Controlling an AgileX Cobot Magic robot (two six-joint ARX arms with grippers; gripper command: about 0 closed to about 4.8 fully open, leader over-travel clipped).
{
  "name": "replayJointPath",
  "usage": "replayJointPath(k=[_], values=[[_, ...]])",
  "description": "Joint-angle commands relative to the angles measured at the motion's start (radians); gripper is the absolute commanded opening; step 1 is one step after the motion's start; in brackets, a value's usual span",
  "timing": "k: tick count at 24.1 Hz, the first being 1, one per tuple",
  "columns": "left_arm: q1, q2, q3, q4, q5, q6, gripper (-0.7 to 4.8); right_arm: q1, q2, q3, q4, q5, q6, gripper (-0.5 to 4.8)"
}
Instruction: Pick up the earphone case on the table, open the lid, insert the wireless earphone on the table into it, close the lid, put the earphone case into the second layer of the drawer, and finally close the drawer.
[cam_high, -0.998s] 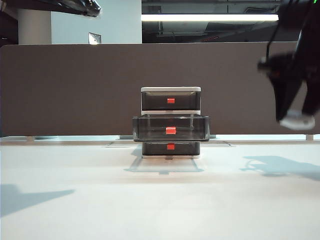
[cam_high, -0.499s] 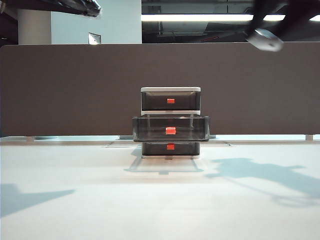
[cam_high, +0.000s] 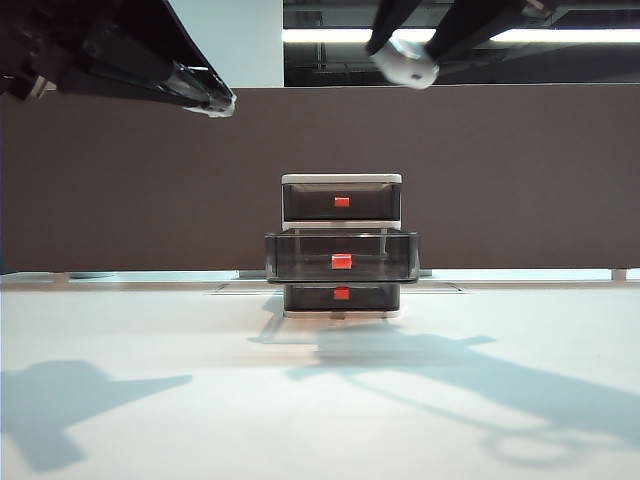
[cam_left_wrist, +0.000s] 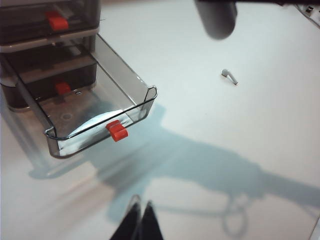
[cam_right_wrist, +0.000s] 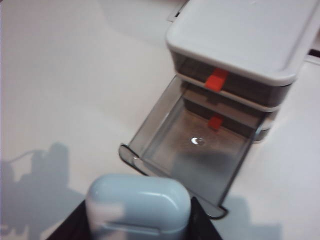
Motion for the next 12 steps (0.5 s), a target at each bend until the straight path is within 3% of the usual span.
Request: replayJointPath(k=[1, 7, 10, 11, 12], values=[[-0.002, 0.002, 0.000, 0.050, 0.003, -0.003, -0.06, 0.045, -0.006, -0.060, 0.127, 0.004, 0.031, 1.44], [-0.002, 0.002, 0.000, 0.073, 0.003, -0.012, -0.05, 0.155, -0.006, -0.216, 0.367, 0.002, 0.039, 1.44], [-0.002, 0.002, 0.000, 0.073, 0.003, -0.064, 0.03, 0.192, -0.006, -0.283, 0.460, 0.004, 0.139, 1.44], [-0.002, 0.002, 0.000, 0.072, 0.003, -0.070, 0.23, 0.195, -0.006, -0.291, 0.471, 0.003, 0.154, 1.44], [-0.002, 0.002, 0.000, 0.072, 0.003, -0.077, 0.83, 0.204, -0.006, -0.308, 0.503, 0.006, 0.164, 1.44]])
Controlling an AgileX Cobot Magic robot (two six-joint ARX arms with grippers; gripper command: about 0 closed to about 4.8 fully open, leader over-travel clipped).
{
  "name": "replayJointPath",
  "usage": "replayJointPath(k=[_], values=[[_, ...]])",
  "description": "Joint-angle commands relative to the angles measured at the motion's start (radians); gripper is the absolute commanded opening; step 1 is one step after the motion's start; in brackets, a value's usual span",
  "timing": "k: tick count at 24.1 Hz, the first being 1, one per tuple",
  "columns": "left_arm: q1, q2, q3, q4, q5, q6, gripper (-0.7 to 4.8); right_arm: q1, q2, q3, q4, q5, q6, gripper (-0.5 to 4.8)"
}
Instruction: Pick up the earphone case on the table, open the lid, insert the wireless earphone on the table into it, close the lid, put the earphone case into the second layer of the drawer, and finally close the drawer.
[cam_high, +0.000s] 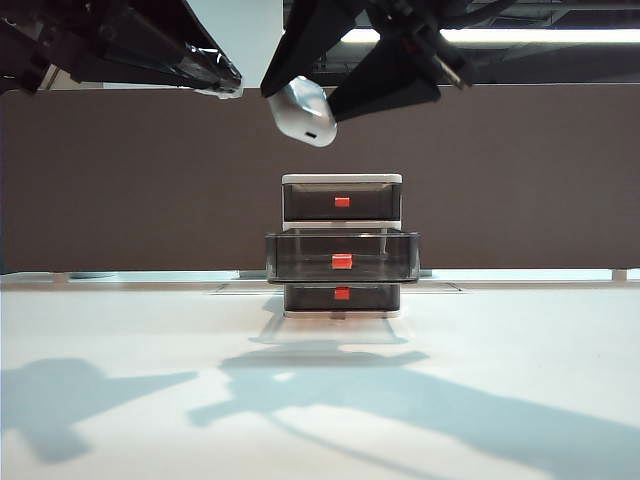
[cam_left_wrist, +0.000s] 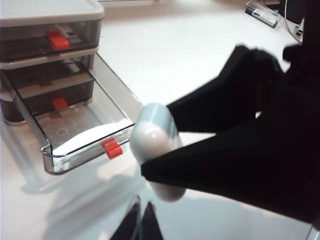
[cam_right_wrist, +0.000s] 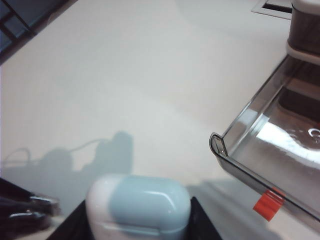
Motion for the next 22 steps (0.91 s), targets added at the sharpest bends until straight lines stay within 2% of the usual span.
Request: replayJointPath(k=[1, 3, 5, 9, 22], values=[[-0.003, -0.002, 0.000, 0.013, 0.003, -0.041, 1.23, 0.011, -0.006, -0.031, 0.114, 0.008, 0.055, 1.44], [-0.011, -0.002, 0.000, 0.014, 0.003, -0.064, 1.38, 0.010, -0.005, -0.032, 0.132, 0.021, 0.055, 1.44], [-0.017, 0.000, 0.000, 0.014, 0.003, -0.094, 1.96, 0.010, -0.005, -0.032, 0.159, 0.021, 0.055, 1.44], [-0.024, 0.013, -0.001, 0.031, 0.003, -0.106, 2.47, 0.010, -0.005, -0.032, 0.176, 0.000, 0.055, 1.44], [-0.023, 0.059, -0.001, 0.142, 0.003, -0.129, 2.47, 0.011, -0.005, -0.032, 0.175, -0.089, 0.058, 1.44]])
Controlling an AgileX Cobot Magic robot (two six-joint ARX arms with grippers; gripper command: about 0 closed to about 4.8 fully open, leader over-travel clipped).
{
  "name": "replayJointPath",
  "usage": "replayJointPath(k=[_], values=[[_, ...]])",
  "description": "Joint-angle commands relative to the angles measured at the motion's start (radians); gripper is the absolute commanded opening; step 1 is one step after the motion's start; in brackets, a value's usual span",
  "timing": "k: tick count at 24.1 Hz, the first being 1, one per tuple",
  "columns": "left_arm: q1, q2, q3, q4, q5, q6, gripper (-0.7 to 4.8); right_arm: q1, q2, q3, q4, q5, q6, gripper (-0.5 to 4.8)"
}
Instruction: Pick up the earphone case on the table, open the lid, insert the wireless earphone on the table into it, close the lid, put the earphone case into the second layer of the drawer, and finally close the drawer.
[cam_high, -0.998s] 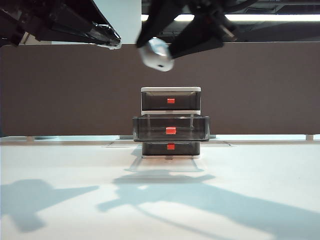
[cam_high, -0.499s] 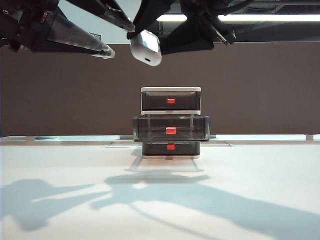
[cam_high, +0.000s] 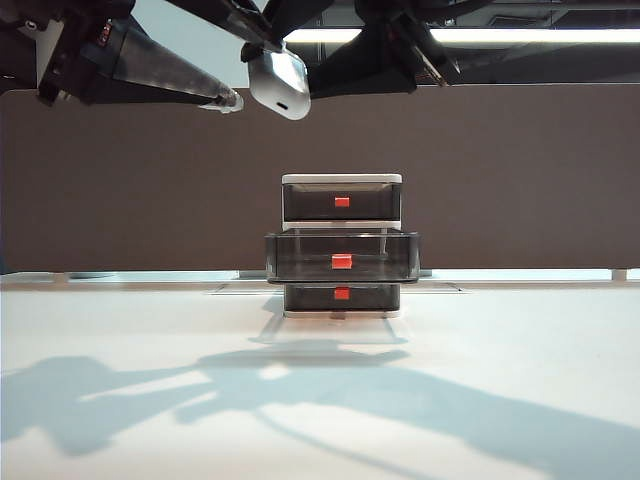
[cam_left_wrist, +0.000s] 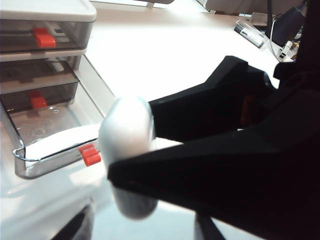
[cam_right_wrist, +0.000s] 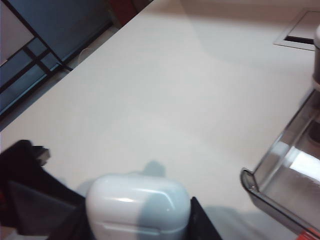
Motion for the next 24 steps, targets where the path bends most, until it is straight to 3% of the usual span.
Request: replayJointPath(k=[1, 16, 24], values=[[0.000, 0.026, 0.001, 0.065, 0.002, -0.006, 2.47, 0.003, -0.005, 0.003, 0.009, -0.035, 0.006, 1.44], [0.002, 0.095, 0.001, 0.151, 0.002, 0.003, 2.42, 0.003, -0.005, 0.003, -0.045, -0.031, 0.045, 1.44], [0.002, 0.097, 0.001, 0.155, 0.002, 0.056, 2.41, 0.003, -0.005, 0.004, -0.093, -0.035, 0.071, 1.44]])
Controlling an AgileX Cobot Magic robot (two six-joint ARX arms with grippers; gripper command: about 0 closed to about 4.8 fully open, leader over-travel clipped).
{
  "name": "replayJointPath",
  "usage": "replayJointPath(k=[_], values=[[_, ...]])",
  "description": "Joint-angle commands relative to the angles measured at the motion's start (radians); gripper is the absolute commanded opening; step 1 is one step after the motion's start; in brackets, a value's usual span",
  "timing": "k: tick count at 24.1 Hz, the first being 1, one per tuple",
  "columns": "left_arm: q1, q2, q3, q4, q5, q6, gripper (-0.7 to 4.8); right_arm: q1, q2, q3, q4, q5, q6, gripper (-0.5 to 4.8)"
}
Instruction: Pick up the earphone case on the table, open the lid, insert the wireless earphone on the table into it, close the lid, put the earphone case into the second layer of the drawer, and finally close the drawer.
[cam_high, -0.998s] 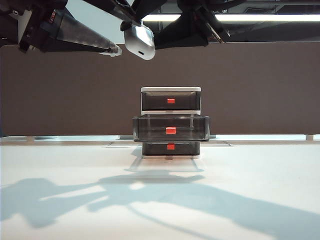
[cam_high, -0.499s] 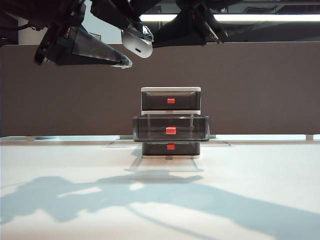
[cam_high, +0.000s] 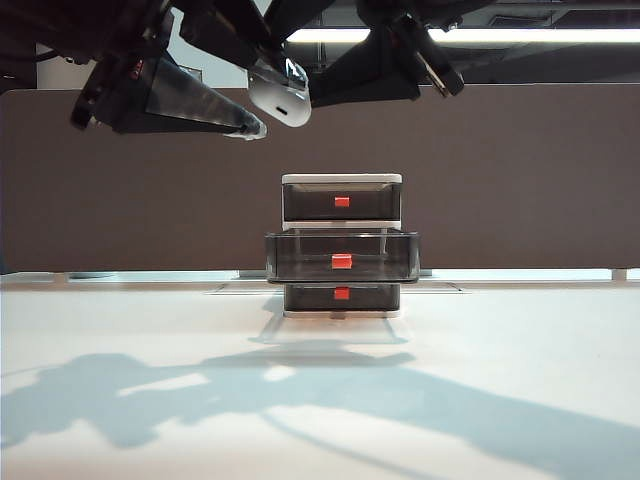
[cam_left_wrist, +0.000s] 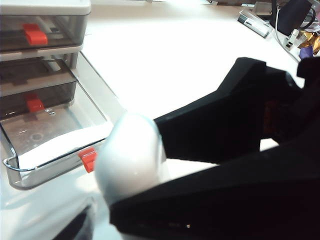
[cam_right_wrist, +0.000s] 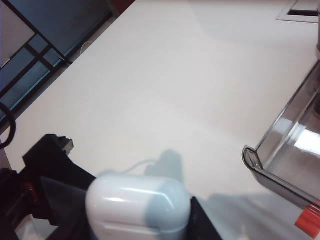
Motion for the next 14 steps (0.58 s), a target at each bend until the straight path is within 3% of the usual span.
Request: replayJointPath(k=[1, 6, 10, 14], values=[[0.002, -0.004, 0.007, 0.056, 0.001, 0.002, 2.41, 0.003, -0.001, 0.002, -0.031, -0.022, 0.019, 1.44], [0.002, -0.004, 0.007, 0.056, 0.001, 0.002, 2.36, 0.016, -0.001, 0.002, -0.032, -0.046, 0.018, 1.44], [0.002, -0.004, 0.007, 0.056, 0.001, 0.002, 1.49, 0.020, -0.001, 0.002, -0.035, -0.059, 0.018, 1.44], [0.002, -0.004, 0.007, 0.056, 0.001, 0.004, 1.49, 0.023, -0.001, 0.002, -0.035, -0.084, 0.017, 1.44]])
